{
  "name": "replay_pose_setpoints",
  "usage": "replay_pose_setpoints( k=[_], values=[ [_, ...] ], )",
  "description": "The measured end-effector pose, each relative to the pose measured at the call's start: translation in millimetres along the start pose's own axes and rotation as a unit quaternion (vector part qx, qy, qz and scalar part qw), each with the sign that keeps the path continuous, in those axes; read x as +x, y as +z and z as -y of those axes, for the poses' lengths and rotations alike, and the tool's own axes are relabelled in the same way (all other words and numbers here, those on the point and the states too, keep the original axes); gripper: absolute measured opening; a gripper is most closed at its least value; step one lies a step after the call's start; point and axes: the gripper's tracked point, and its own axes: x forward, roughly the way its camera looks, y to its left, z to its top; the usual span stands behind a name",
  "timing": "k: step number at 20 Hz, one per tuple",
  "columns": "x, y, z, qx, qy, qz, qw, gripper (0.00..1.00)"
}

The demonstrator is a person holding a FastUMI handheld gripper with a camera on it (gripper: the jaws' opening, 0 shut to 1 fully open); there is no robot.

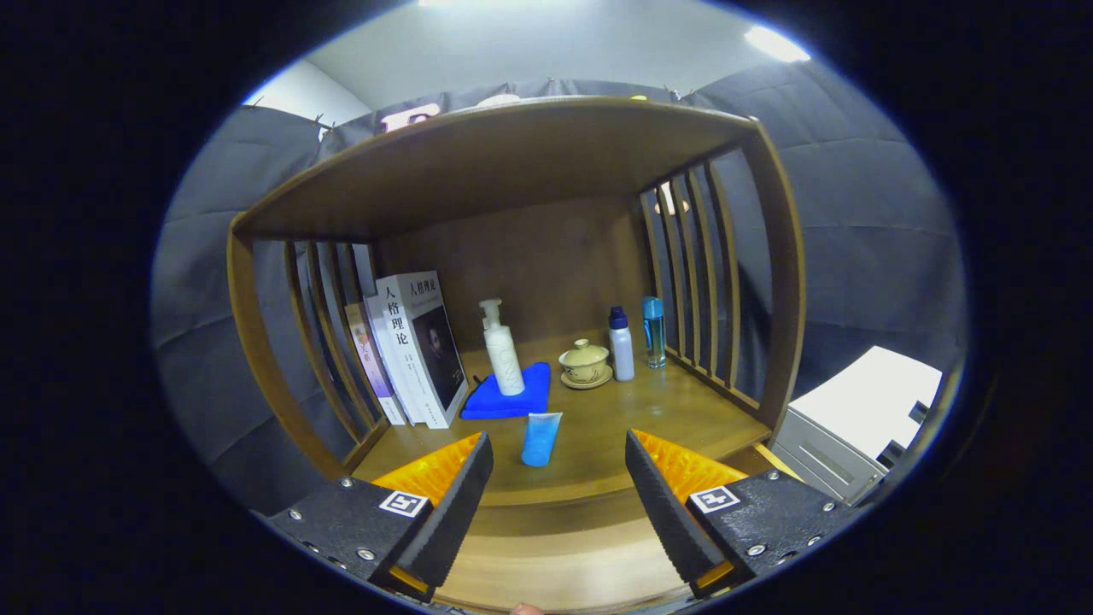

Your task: Pull open the drawer, take out the items inside it, and place them on the countertop above the cabinet.

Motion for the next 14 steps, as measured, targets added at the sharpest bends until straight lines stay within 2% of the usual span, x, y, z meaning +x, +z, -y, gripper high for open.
replay_pose_setpoints(
  k=[3,8,11,14],
  values=[
    [-24.2,-19.0,-1.5,0.002,0.015,0.013,1.0,0.96],
    [-56.5,-56.3,-2.8,-0.055,0.024,0.028,0.998,0.96],
    [-74.2,-79.4,-24.6,-0.078,0.068,0.049,0.993,0.96],
    [-88.4,-103.7,-31.6,-0.113,0.078,0.06,0.989,0.96]
  ],
)
